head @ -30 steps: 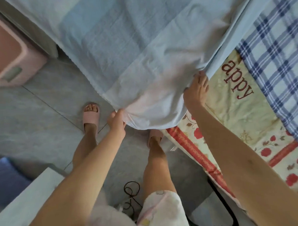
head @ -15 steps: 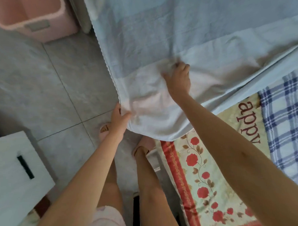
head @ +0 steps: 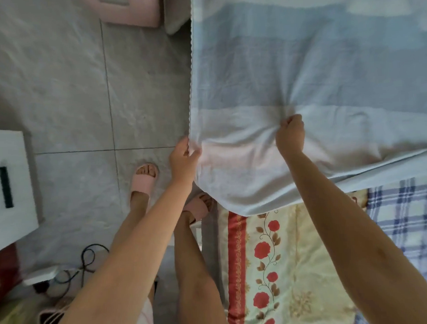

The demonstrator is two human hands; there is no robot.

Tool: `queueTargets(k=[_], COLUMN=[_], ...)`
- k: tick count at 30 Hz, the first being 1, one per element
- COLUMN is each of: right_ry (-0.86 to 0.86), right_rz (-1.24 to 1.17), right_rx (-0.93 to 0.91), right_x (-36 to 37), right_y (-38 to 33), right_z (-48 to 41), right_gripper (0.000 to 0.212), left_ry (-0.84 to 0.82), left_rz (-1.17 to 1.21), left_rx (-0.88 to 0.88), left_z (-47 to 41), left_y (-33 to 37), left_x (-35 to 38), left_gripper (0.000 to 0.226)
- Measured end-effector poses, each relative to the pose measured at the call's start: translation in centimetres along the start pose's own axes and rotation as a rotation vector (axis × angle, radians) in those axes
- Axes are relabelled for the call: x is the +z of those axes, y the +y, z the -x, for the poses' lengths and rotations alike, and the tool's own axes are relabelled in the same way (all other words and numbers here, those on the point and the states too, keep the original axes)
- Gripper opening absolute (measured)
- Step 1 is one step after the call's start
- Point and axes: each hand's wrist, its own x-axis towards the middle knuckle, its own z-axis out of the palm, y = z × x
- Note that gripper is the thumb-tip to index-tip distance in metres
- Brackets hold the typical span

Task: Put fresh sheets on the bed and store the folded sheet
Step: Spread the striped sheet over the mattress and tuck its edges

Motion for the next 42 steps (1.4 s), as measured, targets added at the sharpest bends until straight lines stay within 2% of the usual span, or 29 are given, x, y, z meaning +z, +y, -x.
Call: queueTargets(k=[5, 9, 13, 17, 19, 23, 26, 28, 29, 31, 33, 35, 37, 38, 39, 42], right_ry=[-0.018, -0.025, -0.021, 0.020, 0.027, 0.010, -0.007, 0.031, 0.084, 0.141, 0.028, -0.163, -0.279, -0.269, -0.267, -0.181], right_rz=[-0.007, 0.026, 0.075, 0.136, 0.156, 0.166, 0.167, 0.255, 0.367, 0.600, 0.673, 0.762, 0.893, 0.927, 0.897, 0.577], right_rx=[0.089, 0.132, 0.086, -0.047, -0.042, 0.032, 0.104, 0.103, 0.047, -0.236, -0.592, -0.944, -1.177, -1.145, -0.947, 0.034], right_x=[0.3, 0.1, 0.0, -0.4, -0.6, -0.4, 0.2, 0.8, 1.2, 1.7, 2.3, 3.3, 3.2, 2.5, 1.5, -3.0], right_y=[-0.7, -1.2, -1.5, -1.5, -1.5, -1.6, -1.6, -1.8, -1.7, -1.3, -0.8, -0.3, 0.9, 2.3, 3.6, 9.3], right_z=[-0.1, 0.0, 0.4, 1.2, 1.5, 2.0, 2.0, 2.5, 2.9, 3.9, 4.9, 5.5, 4.3, 3.2, 2.2, 0.3], right_gripper=[0.026, 0.029, 0.022, 0.015, 0.013, 0.014, 0.027, 0.034, 0.040, 0.054, 0.059, 0.057, 0.057, 0.059, 0.064, 0.074], left_ry=[0.009, -0.056, 0.074, 0.183, 0.222, 0.226, 0.184, 0.143, 0.123, 0.068, -0.020, -0.108, -0.105, -0.088, -0.061, -0.021], left_rz=[0.094, 0.040, 0.054, 0.156, 0.201, 0.149, 0.058, -0.024, -0.045, -0.033, -0.072, -0.178, -0.263, -0.295, -0.317, -0.350], left_rx=[-0.126, -0.068, -0.028, -0.113, -0.153, -0.133, -0.071, -0.032, -0.025, -0.045, -0.067, -0.038, 0.013, 0.021, 0.033, 0.040], left_z=[-0.6, -0.5, -0.7, -1.0, -1.1, -1.1, -1.0, -1.0, -0.9, -0.5, -0.1, 0.4, 0.8, 0.9, 0.9, 1.3], left_y=[0.1, 0.7, 0.7, 0.7, 0.8, 0.6, 0.1, 0.2, 0.1, -0.3, -1.1, -2.3, -3.6, -4.1, -4.4, -4.3], left_x=[-0.2, -0.3, -0.7, -0.4, -0.2, -0.1, -0.1, -0.1, 0.1, 0.4, 0.6, 0.3, -0.1, -0.3, -0.6, -0.6], left_gripper=[0.033, 0.030, 0.024, 0.025, 0.024, 0.022, 0.020, 0.017, 0.014, 0.017, 0.024, 0.006, 0.025, 0.027, 0.026, 0.021])
